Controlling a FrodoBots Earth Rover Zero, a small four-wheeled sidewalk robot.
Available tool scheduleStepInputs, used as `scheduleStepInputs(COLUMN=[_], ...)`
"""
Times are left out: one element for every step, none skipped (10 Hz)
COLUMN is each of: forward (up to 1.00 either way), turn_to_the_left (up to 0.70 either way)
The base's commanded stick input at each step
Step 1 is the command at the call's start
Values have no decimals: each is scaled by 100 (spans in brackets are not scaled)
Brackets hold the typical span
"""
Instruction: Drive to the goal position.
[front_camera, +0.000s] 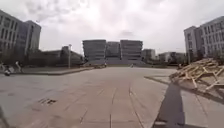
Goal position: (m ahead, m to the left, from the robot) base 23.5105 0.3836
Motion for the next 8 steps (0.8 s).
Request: scheduleStepInputs(forward=[70, 70, 70, 70, 70, 70, 70, 70], turn_to_the_left=[0, 0, 0, 0, 0, 0, 0, 0])
